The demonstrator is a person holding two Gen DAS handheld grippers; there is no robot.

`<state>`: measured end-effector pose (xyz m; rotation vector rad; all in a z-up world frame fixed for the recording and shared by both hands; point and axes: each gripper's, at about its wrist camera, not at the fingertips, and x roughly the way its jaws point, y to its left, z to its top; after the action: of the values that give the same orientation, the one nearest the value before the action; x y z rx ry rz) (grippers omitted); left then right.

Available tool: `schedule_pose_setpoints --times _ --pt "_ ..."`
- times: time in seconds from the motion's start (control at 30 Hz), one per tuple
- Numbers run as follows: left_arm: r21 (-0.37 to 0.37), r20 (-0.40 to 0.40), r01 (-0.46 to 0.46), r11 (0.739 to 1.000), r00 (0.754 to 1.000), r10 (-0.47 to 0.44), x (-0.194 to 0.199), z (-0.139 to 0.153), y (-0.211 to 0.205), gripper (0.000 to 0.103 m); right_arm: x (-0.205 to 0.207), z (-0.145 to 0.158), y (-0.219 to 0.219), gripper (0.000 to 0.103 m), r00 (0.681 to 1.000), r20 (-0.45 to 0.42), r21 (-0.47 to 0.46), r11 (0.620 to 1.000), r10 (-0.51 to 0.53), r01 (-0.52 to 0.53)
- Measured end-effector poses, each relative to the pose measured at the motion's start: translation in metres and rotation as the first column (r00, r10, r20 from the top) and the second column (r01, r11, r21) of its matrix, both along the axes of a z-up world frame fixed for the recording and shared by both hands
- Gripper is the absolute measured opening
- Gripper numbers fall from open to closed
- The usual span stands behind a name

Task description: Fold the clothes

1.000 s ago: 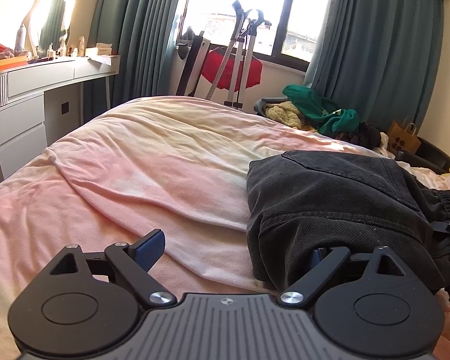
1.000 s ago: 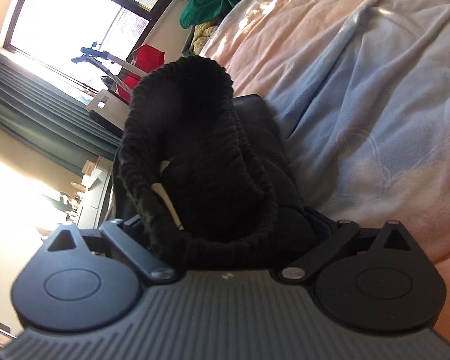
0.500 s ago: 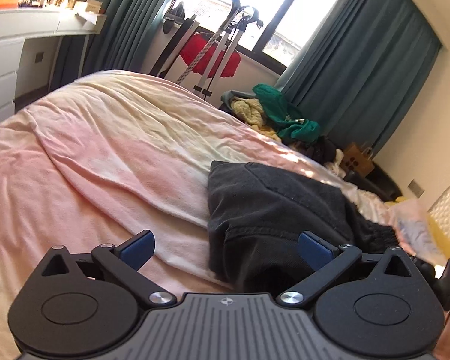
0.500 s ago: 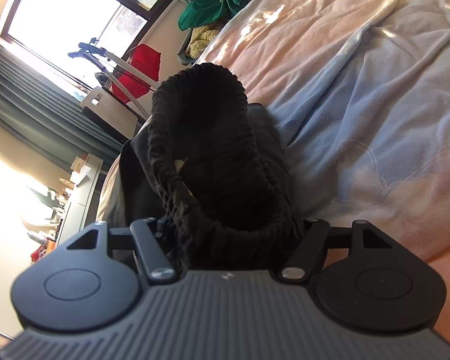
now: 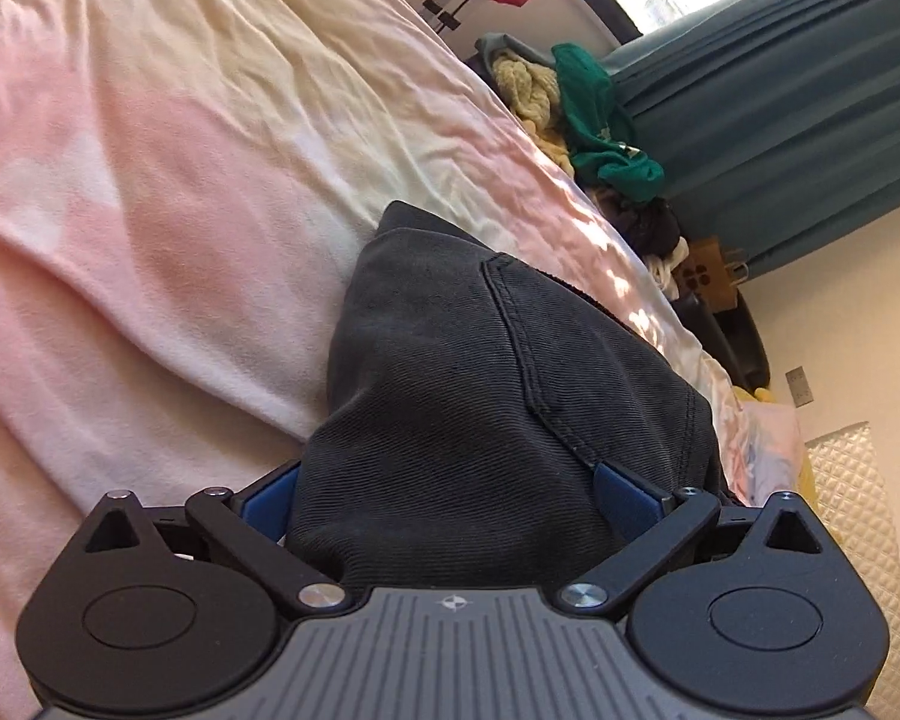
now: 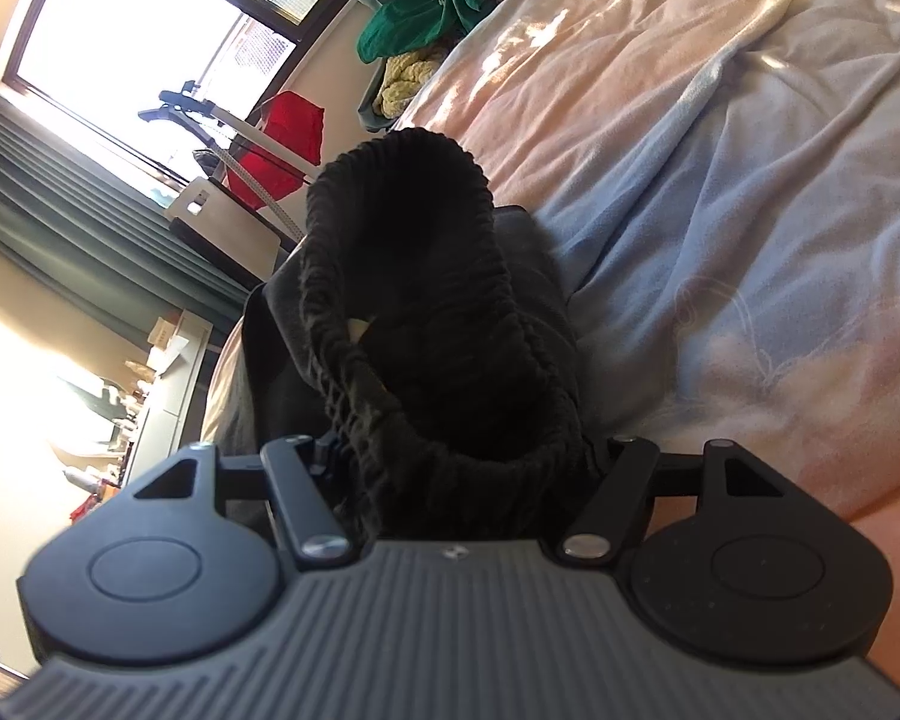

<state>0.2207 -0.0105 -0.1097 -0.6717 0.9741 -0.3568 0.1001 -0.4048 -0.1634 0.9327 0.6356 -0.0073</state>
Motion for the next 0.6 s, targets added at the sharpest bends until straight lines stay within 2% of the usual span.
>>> schedule_pose_setpoints --times 0.1,0.2,0.33,0.47,0.6 --pt "0.038 0.004 0.023 0.999 1.0 -0.023 0.006 0.0 -0.011 0.099 0.0 0.0 -0.001 0.069 1.0 0.001 0.002 1.0 -0.001 0.001" --pt "0.078 0.018 0.038 0.996 0.999 -0.04 0.005 0.004 -0.015 0.089 0.001 0.001 -0.001 0.069 1.0 0.003 0.003 1.0 -0.003 0.003" --pt "0.16 0.07 0.042 0.986 0.996 -0.054 -0.005 0.019 -0.022 0.063 0.0 0.009 0.0 0.062 1.0 0.031 -0.012 1.0 0.007 -0.007" --pt "0.2 0.153 0.042 0.979 0.986 -0.073 -0.017 0.049 -0.031 0.044 -0.005 0.029 0.0 0.054 0.994 0.103 -0.016 1.0 0.029 -0.027" --pt "0.201 0.184 0.052 0.978 0.979 -0.09 -0.026 0.084 -0.042 0.039 -0.015 0.053 -0.01 0.052 0.977 0.212 0.006 1.0 0.024 -0.026"
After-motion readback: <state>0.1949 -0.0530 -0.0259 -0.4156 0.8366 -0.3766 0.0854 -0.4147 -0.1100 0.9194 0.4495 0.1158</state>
